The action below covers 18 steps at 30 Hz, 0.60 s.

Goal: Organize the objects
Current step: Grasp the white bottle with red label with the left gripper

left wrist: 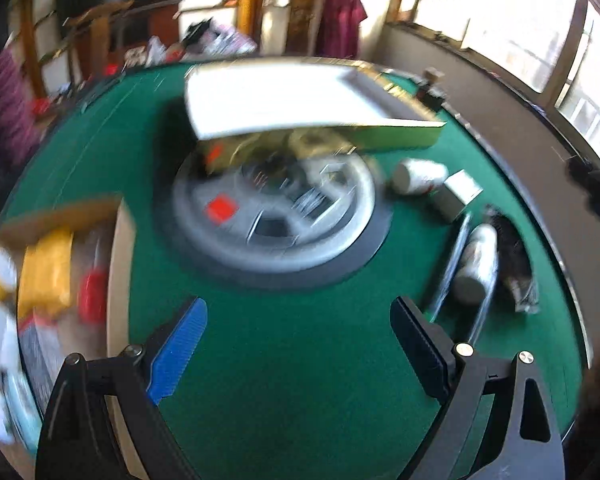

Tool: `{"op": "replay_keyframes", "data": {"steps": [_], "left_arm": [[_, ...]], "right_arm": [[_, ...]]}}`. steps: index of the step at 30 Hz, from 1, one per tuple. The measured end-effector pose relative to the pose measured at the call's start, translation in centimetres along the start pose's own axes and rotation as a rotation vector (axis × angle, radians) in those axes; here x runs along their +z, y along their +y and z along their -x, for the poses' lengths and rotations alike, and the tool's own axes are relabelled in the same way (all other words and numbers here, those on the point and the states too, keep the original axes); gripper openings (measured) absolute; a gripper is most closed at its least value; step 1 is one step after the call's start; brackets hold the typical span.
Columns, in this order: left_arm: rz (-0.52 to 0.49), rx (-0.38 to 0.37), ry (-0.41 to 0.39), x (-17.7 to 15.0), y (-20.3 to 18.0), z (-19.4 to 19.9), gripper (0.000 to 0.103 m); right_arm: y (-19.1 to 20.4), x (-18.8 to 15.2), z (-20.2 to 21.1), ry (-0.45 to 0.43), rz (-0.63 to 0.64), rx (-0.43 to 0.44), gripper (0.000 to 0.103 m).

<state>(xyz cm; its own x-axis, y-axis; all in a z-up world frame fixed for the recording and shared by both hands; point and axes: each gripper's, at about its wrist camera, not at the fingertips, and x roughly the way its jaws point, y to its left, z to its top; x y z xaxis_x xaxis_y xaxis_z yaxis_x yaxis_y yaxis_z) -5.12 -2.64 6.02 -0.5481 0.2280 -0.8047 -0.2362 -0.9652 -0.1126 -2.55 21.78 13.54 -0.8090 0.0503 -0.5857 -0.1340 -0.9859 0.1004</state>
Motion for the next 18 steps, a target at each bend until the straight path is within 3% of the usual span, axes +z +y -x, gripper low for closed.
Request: {"op": "replay_keyframes", "data": {"steps": [5,8,12,18], "left_arm": [[-0.114,-0.067,-0.065,3.0,-3.6,-1.2,0.092],[-0.274,-0.090,-0.091,4.9,-6.7,-3.8,0.092],[-0.408,-0.137,-0.061,6.7,-8.7,-7.4,0.090],[-0.458,-0.213,-0.020,8.5,-9.1,-9.5,0.088]], "right_arm": [[-4.4,-0.6,-2.7,-0.016,-0.134,0.013,0.103],[-7.0,-0.6,-3.3,0.009,-0.205,0.033,0.103],[-9.0,-0.5,-2.4,-0.016,-0.288,0.031,0.103],[-10.6,-0.6,-2.9,0.018,-0.373,0.052,0.103]]}}
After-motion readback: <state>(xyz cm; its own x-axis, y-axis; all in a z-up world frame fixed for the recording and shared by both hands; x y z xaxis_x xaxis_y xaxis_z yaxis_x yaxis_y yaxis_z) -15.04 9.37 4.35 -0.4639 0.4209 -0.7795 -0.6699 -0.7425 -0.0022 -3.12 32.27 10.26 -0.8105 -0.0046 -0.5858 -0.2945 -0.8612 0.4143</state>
